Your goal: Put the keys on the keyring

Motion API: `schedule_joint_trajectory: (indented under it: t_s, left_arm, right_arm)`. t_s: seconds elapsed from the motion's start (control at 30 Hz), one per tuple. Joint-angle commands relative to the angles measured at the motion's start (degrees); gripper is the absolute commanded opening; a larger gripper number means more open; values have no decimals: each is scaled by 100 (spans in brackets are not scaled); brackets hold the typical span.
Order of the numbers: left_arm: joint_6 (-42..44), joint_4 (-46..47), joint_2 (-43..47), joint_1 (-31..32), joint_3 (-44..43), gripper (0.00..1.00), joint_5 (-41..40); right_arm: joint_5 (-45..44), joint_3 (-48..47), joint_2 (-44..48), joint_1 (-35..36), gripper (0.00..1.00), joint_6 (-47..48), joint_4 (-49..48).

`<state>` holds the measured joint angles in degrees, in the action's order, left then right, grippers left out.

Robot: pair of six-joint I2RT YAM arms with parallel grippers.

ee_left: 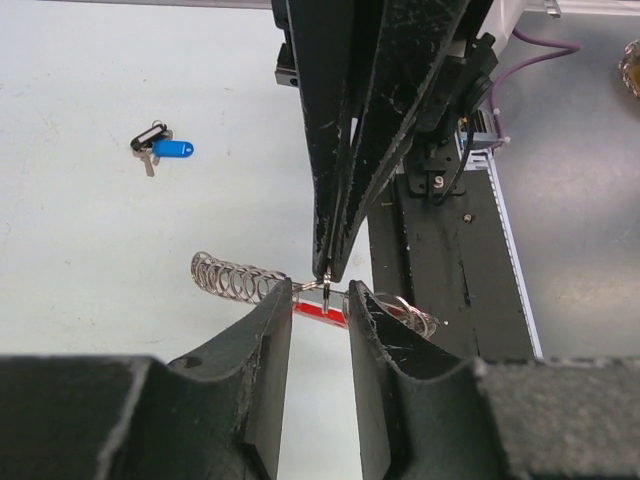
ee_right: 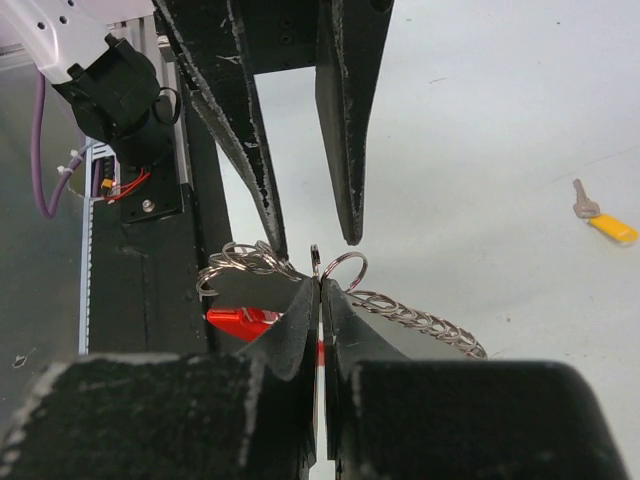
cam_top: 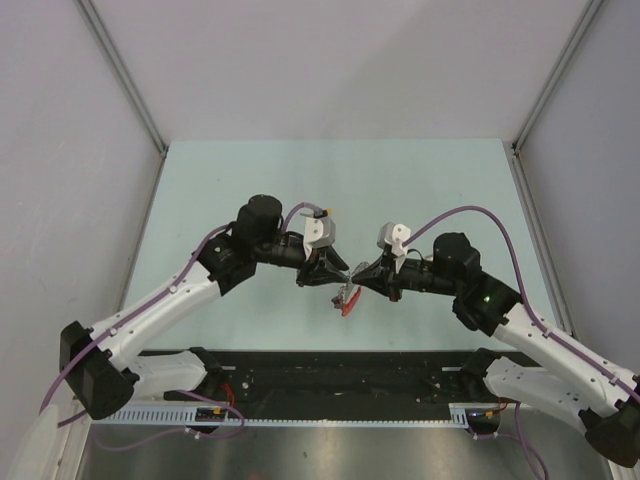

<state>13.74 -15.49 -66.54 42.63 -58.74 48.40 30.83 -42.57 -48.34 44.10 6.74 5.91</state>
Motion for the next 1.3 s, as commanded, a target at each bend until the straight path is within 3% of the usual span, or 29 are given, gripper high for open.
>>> schedule_joint_trajectory:
  t_s: [0.0, 0.5, 0.7, 1.27]
  left_arm:
    - [-108, 204, -60, 35, -94, 31, 82]
    - [147, -306, -157, 123, -120, 22, -24]
    - [226, -447, -96, 123, -103, 26, -226]
    - [50, -121, -219, 219, -94, 22, -85]
  right_arm:
    - [-77, -287, 9, 81, 0, 117, -169]
    - [-200, -287, 17, 108, 0, 117, -178]
    - [-262, -287, 52, 108, 0, 99, -169]
    - [-235, -279, 17, 213, 0, 126, -160]
